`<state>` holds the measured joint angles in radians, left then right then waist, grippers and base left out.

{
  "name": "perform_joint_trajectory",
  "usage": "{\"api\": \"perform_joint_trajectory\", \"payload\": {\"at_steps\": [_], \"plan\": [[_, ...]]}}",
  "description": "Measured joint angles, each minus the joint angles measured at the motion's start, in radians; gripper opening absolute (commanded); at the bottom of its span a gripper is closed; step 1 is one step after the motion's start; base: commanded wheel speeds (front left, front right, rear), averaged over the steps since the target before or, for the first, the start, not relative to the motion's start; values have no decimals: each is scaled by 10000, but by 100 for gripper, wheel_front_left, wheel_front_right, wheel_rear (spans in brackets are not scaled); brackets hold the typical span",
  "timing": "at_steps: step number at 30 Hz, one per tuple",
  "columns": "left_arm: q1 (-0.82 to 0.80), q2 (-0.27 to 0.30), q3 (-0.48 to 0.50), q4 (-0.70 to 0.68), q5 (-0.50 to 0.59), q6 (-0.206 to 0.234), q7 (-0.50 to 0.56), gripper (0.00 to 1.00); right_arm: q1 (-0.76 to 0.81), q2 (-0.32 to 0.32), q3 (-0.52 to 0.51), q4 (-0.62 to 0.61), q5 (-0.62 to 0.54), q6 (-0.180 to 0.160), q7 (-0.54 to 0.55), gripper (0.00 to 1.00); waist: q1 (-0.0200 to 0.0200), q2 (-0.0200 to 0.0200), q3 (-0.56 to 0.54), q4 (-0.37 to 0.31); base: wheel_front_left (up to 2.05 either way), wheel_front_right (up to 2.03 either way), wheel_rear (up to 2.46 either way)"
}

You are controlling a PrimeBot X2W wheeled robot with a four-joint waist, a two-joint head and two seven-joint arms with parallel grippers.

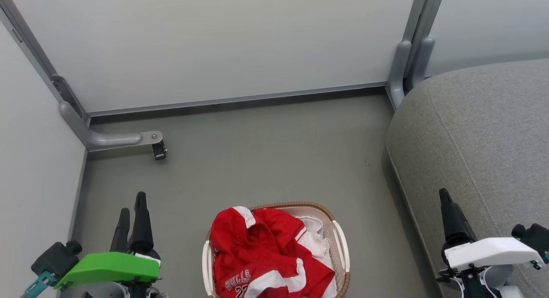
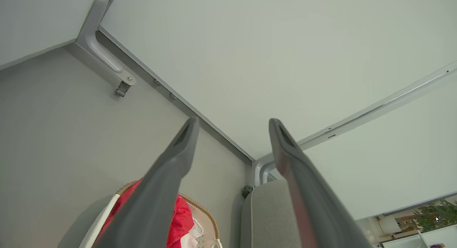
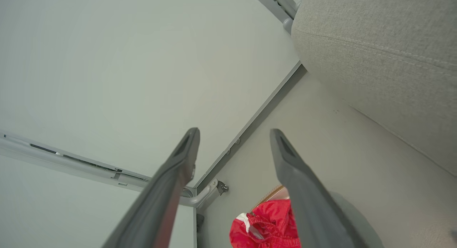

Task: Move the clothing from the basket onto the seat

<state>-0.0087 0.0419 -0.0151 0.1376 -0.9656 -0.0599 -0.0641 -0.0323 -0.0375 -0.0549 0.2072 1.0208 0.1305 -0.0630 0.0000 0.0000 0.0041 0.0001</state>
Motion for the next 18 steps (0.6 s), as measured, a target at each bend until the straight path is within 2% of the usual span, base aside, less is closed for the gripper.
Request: {"api": "perform_joint_trajectory", "payload": {"at_steps": [8,18], "plan": [[183,0,-228,-15,1649,86,-261,100,8,-12,121,-63,-1390,0,-261,100,0,0,1,-5,0,0,0],[265,6,-424,13,2907,238,-543,100,29,-27,351,-35,-2863,0,-535,100,0,0,-1,2,0,0,0]]}}
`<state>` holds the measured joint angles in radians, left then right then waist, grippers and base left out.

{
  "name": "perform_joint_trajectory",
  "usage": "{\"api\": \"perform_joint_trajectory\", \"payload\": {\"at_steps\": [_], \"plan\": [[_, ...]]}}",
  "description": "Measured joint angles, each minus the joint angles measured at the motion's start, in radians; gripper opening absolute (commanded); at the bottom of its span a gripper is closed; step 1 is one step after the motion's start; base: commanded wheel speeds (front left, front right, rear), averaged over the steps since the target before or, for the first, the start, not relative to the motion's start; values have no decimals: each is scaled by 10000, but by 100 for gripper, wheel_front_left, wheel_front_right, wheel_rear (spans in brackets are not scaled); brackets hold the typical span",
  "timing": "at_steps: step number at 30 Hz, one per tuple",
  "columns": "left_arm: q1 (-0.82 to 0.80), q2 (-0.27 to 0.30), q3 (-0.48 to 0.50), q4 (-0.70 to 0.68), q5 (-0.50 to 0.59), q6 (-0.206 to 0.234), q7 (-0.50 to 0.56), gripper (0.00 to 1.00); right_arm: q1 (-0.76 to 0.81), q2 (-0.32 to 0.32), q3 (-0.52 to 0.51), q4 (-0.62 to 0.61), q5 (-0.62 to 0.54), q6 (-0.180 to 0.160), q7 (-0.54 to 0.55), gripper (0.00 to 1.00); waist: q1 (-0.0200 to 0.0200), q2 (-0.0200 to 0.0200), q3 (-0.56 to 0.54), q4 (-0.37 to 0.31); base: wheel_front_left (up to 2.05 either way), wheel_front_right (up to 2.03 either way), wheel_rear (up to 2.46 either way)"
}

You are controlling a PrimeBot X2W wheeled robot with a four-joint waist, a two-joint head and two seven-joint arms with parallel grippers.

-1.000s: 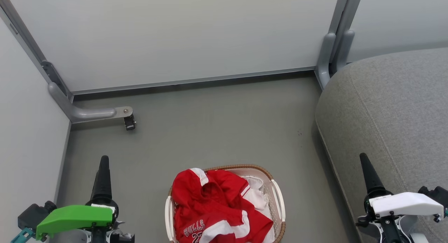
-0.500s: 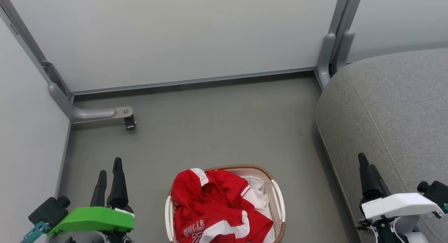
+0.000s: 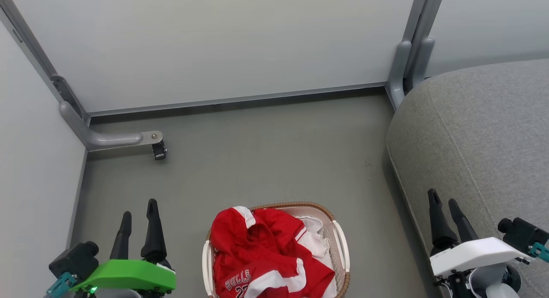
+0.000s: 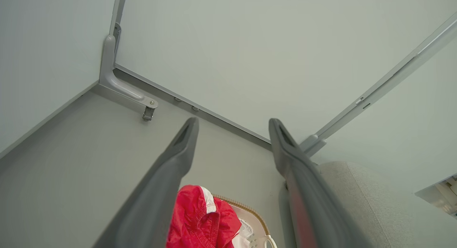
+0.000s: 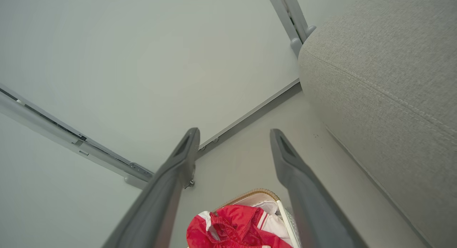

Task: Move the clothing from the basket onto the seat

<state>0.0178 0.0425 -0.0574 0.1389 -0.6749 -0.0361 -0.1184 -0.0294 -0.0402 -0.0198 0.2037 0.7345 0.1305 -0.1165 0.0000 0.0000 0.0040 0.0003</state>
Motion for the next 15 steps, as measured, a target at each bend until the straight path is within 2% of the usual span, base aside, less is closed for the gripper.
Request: {"api": "perform_joint_trajectory", "payload": {"at_steps": [15], "plan": [[130,8,-169,272,1457,144,-391,100,10,-19,245,121,-2054,0,-422,100,0,0,-6,11,0,0,0]]}}
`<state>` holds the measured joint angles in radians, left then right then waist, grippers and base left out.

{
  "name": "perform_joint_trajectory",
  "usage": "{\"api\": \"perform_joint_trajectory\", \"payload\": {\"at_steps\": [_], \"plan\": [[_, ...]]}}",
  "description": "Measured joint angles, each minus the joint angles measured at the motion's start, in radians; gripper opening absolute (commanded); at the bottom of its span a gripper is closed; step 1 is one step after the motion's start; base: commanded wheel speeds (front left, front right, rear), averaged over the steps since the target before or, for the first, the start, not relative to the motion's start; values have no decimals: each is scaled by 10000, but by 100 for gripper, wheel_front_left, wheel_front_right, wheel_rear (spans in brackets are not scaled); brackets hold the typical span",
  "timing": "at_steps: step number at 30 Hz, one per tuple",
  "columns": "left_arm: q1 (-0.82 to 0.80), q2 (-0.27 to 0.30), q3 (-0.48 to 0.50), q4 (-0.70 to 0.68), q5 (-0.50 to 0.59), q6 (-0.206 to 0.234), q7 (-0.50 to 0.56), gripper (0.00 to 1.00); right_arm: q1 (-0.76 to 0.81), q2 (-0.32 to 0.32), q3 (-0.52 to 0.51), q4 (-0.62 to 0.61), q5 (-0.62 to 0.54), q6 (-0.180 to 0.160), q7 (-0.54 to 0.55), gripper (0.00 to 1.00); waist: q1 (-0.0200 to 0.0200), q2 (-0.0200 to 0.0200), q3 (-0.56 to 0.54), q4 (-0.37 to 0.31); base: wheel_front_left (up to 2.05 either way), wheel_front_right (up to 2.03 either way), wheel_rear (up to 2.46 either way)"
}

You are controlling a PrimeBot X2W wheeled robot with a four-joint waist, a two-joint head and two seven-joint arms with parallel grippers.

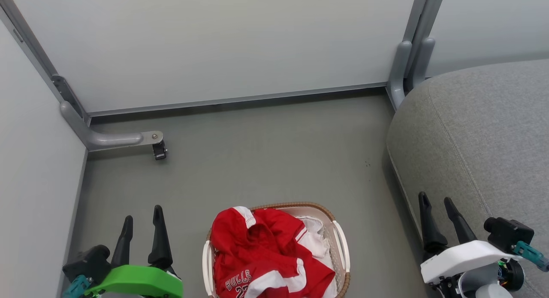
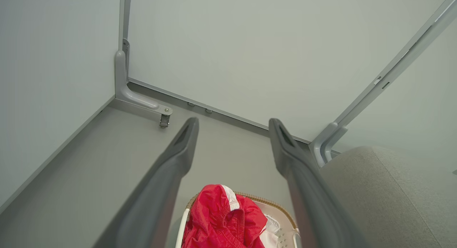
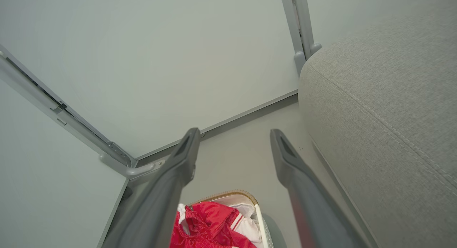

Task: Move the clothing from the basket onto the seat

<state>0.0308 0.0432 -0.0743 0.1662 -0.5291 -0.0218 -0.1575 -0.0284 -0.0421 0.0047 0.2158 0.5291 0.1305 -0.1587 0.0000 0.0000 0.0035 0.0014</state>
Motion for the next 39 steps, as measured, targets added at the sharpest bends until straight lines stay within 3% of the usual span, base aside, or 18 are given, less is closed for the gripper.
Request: {"api": "perform_joint_trajectory", "payload": {"at_steps": [39], "plan": [[179,27,-493,752,2479,255,-842,100,105,-42,376,314,-3277,0,-834,100,0,0,-17,40,0,0,0]]}}
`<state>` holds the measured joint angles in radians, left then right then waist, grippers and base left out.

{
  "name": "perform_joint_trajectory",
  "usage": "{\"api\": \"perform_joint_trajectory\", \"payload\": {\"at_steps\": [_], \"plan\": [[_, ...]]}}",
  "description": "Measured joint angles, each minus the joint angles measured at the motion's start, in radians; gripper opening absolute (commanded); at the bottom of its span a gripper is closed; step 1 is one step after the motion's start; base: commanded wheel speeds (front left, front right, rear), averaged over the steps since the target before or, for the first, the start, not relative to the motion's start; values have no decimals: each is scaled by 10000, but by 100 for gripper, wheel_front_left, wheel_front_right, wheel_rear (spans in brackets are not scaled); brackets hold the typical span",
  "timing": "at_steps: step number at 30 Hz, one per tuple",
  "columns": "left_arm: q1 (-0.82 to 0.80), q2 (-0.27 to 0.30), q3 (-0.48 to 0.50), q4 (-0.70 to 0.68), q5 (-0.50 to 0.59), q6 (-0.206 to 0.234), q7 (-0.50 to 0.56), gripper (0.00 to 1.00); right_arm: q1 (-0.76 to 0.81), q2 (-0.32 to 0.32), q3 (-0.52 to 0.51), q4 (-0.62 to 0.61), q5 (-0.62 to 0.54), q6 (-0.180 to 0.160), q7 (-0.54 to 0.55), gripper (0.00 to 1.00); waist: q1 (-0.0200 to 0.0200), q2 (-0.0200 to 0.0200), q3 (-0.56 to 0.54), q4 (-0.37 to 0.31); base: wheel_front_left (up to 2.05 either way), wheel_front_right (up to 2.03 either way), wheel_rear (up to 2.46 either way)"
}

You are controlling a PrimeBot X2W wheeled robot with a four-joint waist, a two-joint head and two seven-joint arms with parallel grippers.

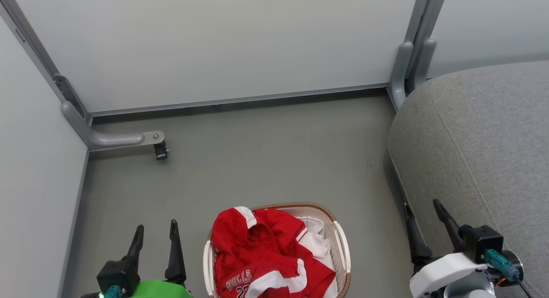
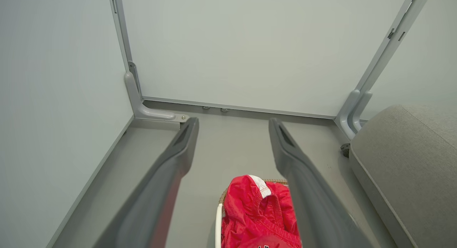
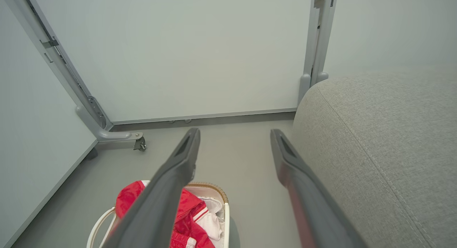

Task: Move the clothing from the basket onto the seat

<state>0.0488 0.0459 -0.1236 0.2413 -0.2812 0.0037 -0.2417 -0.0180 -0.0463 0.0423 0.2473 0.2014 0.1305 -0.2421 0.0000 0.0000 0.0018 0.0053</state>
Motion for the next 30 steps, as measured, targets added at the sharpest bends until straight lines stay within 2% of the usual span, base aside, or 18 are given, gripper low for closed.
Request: {"api": "perform_joint_trajectory", "payload": {"at_steps": [12,30], "plan": [[23,6,-128,153,658,71,-219,100,6,-6,54,25,-767,2,-199,100,0,0,4,13,0,0,0],[24,8,-127,198,654,94,-224,100,7,-8,56,42,-784,2,-207,100,0,0,58,3,0,0,0]]}}
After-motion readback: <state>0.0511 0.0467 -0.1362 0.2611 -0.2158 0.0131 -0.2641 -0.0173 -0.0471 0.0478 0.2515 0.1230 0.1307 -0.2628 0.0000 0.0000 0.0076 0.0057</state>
